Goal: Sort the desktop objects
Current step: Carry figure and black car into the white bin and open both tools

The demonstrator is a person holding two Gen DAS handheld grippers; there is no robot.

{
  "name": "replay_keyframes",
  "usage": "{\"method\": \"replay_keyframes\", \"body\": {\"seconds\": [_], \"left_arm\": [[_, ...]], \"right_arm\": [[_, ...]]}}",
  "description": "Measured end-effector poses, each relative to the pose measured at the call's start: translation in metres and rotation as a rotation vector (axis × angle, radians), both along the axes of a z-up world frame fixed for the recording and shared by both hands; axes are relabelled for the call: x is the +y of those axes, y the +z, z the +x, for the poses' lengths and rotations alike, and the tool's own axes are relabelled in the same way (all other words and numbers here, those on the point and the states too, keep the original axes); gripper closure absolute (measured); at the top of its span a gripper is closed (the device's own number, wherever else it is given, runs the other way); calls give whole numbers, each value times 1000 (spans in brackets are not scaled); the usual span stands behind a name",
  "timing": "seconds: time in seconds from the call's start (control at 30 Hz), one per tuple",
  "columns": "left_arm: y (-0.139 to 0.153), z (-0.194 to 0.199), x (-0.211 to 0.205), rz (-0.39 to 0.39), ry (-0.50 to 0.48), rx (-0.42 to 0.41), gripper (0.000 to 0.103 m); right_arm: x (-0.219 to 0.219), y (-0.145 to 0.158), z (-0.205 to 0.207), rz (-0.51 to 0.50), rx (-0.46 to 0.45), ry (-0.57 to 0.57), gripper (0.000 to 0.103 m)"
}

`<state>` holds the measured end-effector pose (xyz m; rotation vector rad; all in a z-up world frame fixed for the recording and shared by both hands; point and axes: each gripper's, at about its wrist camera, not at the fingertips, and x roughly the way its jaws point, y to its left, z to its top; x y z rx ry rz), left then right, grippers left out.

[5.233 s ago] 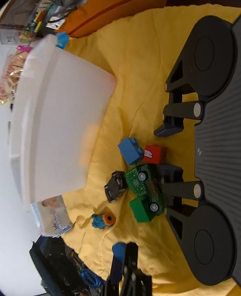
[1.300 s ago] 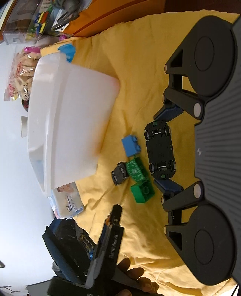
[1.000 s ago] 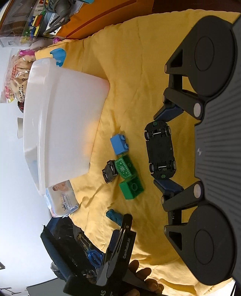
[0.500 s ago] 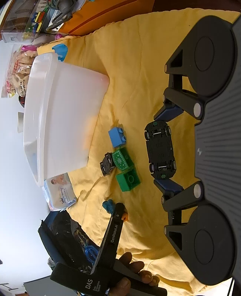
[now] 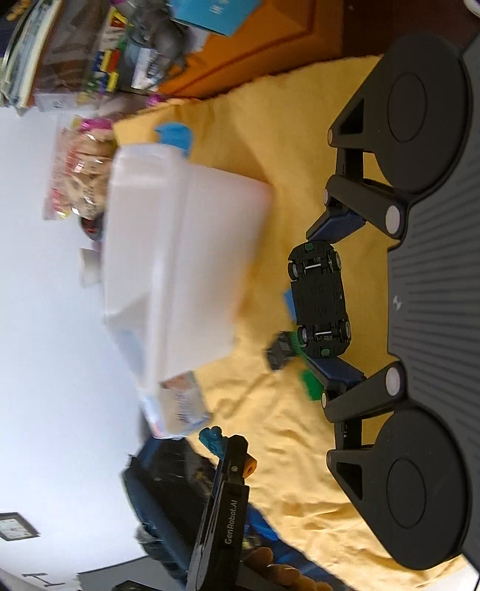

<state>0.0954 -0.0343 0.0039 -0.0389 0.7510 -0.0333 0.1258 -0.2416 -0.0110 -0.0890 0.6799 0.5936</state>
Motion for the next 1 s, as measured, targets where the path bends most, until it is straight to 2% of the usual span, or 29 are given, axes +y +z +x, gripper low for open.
{"method": "replay_keyframes", "body": {"seconds": [0.13, 0.23, 0.4, 0.5, 0.53, 0.57, 0.6, 0.63, 0.67, 0.77, 1.0], "left_arm": [[35, 12, 0, -43, -2, -73, 74], [56, 27, -4, -20, -22, -118, 73], [71, 67, -5, -18, -21, -130, 73], [76, 89, -8, 27, 6, -143, 72], [77, 97, -9, 39, 16, -144, 69], [76, 106, -9, 46, 23, -131, 53], [73, 115, -9, 48, 30, -103, 36], [69, 123, -8, 53, 34, -77, 34], [65, 127, -7, 70, 43, -63, 34], [60, 123, -5, 108, 45, -61, 34], [51, 81, 10, 36, 26, -77, 34]], "right_arm": [[-5, 35, 15, 45, -78, -23, 34], [-8, 57, 35, 58, -122, -40, 34], [-9, 76, 82, 48, -133, -73, 34], [-3, 81, 109, 34, -122, -68, 34], [2, 82, 117, 18, -133, -65, 33], [6, 81, 120, -3, -147, -63, 33], [12, 80, 129, -32, -150, -63, 23], [16, 78, 134, -44, -146, -68, 13], [19, 77, 139, -43, -146, -72, 13], [19, 75, 143, -39, -142, -85, 13], [13, 67, 100, -3, -153, -29, 13]]}}
